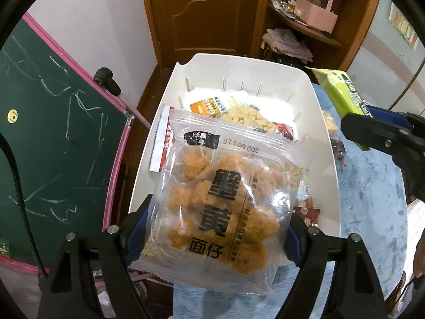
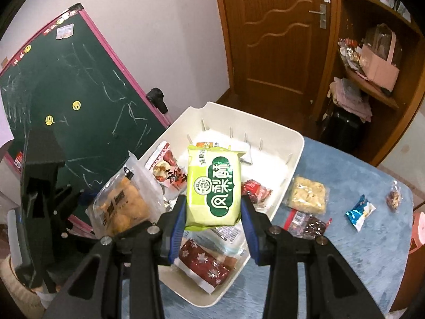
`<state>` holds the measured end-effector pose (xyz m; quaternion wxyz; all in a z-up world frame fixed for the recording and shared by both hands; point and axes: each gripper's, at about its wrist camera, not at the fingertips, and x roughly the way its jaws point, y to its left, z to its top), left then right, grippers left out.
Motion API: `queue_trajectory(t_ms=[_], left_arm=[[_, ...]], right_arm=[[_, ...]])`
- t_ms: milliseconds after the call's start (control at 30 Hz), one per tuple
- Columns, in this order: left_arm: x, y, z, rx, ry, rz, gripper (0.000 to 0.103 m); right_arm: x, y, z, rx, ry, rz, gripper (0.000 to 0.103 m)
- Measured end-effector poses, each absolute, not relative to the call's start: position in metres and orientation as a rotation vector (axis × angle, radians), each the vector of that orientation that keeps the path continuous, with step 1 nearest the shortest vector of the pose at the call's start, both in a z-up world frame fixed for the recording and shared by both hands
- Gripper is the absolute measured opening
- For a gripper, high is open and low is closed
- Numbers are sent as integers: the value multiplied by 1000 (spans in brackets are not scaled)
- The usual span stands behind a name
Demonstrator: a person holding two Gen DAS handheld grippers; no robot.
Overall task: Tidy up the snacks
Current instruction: 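Carry the pastry pack and green pack into the white tray and release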
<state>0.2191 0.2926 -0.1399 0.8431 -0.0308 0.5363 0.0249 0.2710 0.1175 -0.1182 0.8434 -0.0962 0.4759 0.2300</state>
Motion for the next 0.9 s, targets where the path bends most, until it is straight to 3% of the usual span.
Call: queue_trajectory(t_ms=[133,767,900], left_arm=[[220,294,-149,-97,1150,55,85],[225,287,-162,-150,1219,31,86],[227,285,-153,-146,1170,52,103]], right_arm=[[273,126,-124,-239,1010,480,46],[273,100,-120,-165,1022,476,47],[272,93,-118,-148,1020,479,47]])
